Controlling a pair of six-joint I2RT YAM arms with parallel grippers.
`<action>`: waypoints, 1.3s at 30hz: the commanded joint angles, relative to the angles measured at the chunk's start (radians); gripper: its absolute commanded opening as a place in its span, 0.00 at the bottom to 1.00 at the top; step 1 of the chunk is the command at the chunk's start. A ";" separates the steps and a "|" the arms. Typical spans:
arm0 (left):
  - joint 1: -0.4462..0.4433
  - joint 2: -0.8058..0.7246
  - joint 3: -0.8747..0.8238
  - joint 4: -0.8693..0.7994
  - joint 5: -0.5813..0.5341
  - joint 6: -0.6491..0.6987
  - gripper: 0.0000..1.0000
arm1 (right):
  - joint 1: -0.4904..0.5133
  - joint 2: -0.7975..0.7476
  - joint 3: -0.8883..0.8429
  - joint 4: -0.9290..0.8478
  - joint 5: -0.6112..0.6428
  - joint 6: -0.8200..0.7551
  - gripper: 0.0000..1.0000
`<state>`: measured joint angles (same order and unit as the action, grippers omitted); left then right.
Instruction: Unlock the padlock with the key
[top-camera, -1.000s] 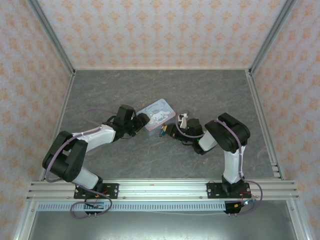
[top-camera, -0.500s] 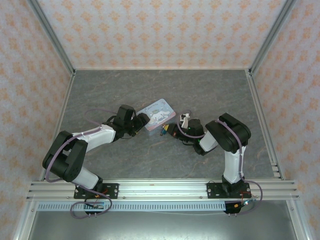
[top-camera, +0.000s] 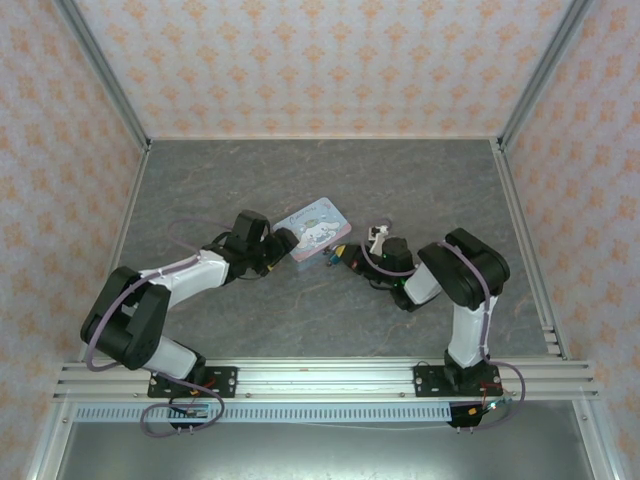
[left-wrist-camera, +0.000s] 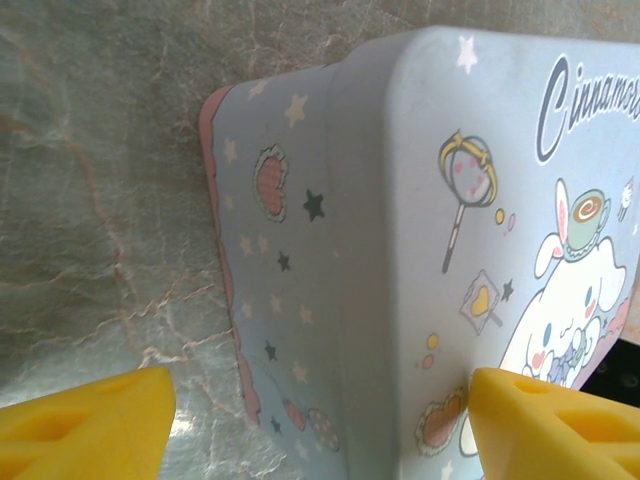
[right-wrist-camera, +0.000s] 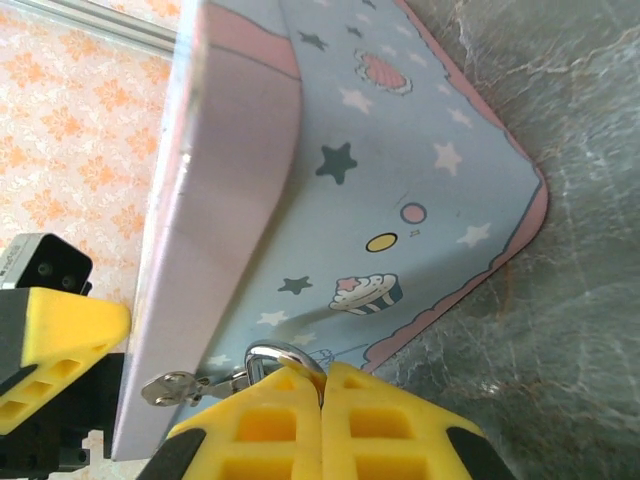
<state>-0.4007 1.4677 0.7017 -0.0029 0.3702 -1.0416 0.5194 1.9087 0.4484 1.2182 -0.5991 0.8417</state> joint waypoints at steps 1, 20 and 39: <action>-0.013 -0.059 0.000 -0.085 -0.043 0.038 0.80 | -0.007 -0.073 -0.030 -0.001 0.024 -0.039 0.04; -0.011 -0.474 -0.052 -0.321 -0.408 0.237 1.00 | 0.073 -0.767 -0.005 -1.200 0.155 -0.269 0.02; -0.012 -0.603 -0.080 -0.399 -0.491 0.346 1.00 | 0.271 -0.581 0.242 -1.615 0.271 -0.252 0.01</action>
<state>-0.4061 0.8707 0.6312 -0.3637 -0.0765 -0.7303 0.7631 1.2705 0.6312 -0.3527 -0.3641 0.5999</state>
